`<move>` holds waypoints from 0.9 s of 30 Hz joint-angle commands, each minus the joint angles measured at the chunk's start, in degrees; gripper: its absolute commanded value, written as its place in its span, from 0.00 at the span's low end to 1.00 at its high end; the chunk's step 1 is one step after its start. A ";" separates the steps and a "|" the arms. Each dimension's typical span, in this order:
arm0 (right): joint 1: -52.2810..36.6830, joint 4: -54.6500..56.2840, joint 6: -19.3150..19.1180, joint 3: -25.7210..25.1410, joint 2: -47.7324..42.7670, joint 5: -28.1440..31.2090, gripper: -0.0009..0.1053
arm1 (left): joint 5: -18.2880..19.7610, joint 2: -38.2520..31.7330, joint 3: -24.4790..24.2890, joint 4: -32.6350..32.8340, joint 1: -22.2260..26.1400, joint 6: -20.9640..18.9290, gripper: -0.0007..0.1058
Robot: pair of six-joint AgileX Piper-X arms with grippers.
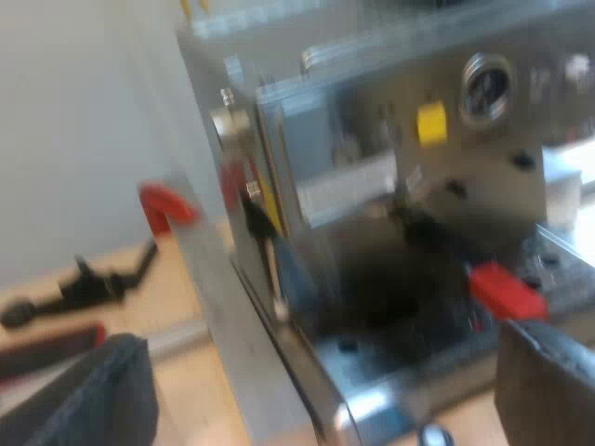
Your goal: Put the handle in the coffee machine
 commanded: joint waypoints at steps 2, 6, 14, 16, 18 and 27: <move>-0.19 0.50 -0.71 1.08 -3.97 -0.36 0.73 | -0.66 -8.18 -0.07 6.20 0.02 1.33 0.72; -0.19 2.61 -0.56 0.98 -3.66 -1.39 0.73 | -2.30 -8.03 -0.69 12.88 0.02 4.53 0.72; -0.19 -0.15 -0.67 1.93 -3.54 -1.66 0.73 | -7.47 -7.91 1.85 5.39 0.19 -0.87 0.72; -0.19 -2.60 -0.67 3.24 -3.54 -1.90 0.73 | -12.37 -7.91 4.30 0.65 0.19 -4.65 0.72; -0.19 -4.68 -0.67 4.56 -3.54 -2.89 0.73 | -14.68 -7.91 5.78 -1.70 0.19 -5.76 0.72; -0.19 -4.89 -0.54 11.91 -3.54 -10.10 0.73 | -16.05 -7.83 11.83 -6.00 -2.94 -5.84 0.72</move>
